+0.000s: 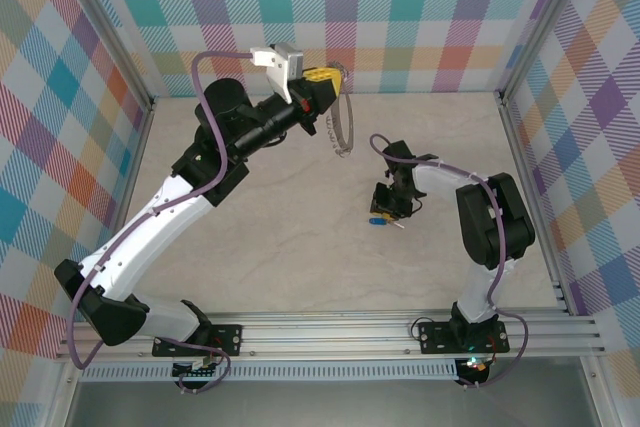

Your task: Put the keys on the keyring

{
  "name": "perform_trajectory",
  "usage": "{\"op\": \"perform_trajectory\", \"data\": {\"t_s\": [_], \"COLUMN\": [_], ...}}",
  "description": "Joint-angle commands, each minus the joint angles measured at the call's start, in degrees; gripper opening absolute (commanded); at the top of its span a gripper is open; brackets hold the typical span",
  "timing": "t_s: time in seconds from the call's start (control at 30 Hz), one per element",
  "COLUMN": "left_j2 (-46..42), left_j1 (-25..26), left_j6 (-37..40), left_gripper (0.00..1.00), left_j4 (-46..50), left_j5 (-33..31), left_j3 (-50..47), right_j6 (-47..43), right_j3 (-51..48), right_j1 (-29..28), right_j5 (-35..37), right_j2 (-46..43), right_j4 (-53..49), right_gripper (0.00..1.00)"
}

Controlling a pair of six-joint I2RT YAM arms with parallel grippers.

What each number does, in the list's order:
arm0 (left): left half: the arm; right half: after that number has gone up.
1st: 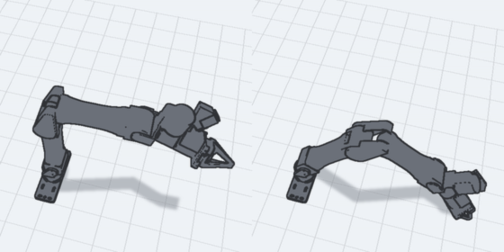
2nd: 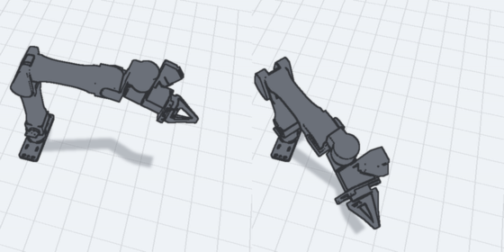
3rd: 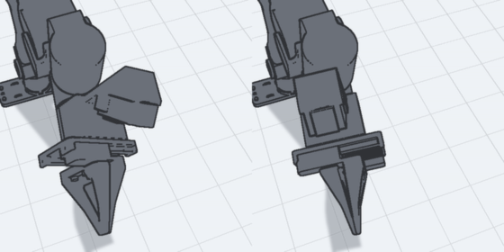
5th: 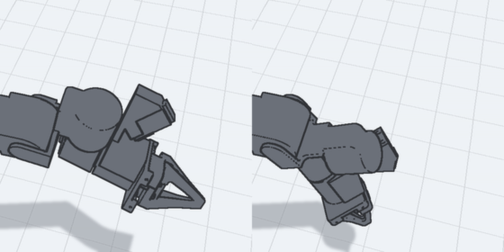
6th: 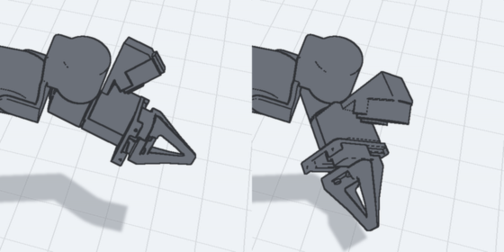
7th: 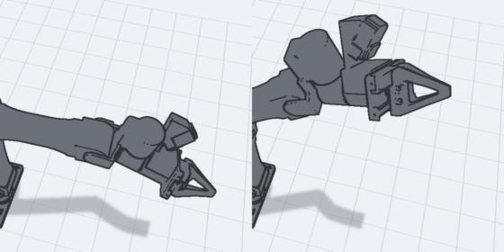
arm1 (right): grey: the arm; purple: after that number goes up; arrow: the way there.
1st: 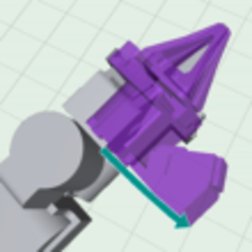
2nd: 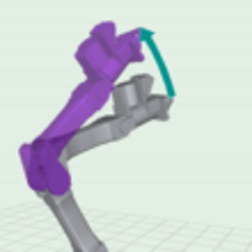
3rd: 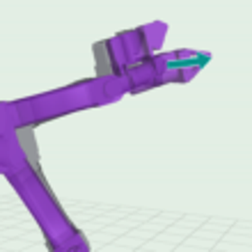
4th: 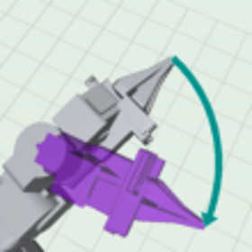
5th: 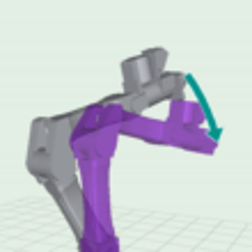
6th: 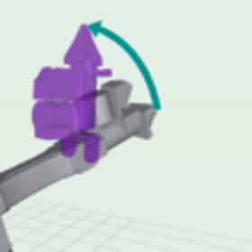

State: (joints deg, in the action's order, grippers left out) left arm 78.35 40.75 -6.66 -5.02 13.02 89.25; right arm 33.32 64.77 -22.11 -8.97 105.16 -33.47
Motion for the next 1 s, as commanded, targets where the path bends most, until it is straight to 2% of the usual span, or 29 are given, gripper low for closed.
{"op": "perform_trajectory", "data": {"t_s": [0.0,0.07,0.13,0.23,0.43,0.73,0.97], "left_j2": [-2.2,-2.2,-2.2,-2.5,-2.8,-2.7,-3.0], "left_j1": [0.5,0.5,0.5,0.5,0.5,0.5,0.5], "left_j6": [-0.6,-0.6,-0.6,-0.5,-0.4,-0.4,-0.2], "left_gripper": [0.0,0.0,0.0,0.0,0.0,0.0,0.0], "left_j4": [-4.4,-4.4,-4.4,-4.3,-4.4,-4.5,-4.3], "left_j5": [0.8,0.8,0.8,0.7,0.5,0.6,0.7], "left_j3": [-0.1,-0.1,-0.1,-0.3,-0.7,-0.7,-0.7], "right_j6": [0.0,0.4,1.1,1.7,1.6,0.4,0.1], "right_j3": [-0.4,-0.3,-0.6,-1.6,-4.4,-6.7,-8.0], "right_j1": [-0.3,-0.3,-0.3,-0.3,0.2,1.3,1.5], "right_j5": [0.1,-0.5,-0.2,1.3,5.9,6.3,-0.5], "right_j2": [-1.6,-2.5,-3.8,-6.0,-8.6,-7.1,-5.2], "right_j4": [-0.5,-0.3,-0.3,-0.7,-1.7,-1.2,1.4], "right_gripper": [0.13,0.07,0.1,0.37,0.55,0.58,0.56]}}
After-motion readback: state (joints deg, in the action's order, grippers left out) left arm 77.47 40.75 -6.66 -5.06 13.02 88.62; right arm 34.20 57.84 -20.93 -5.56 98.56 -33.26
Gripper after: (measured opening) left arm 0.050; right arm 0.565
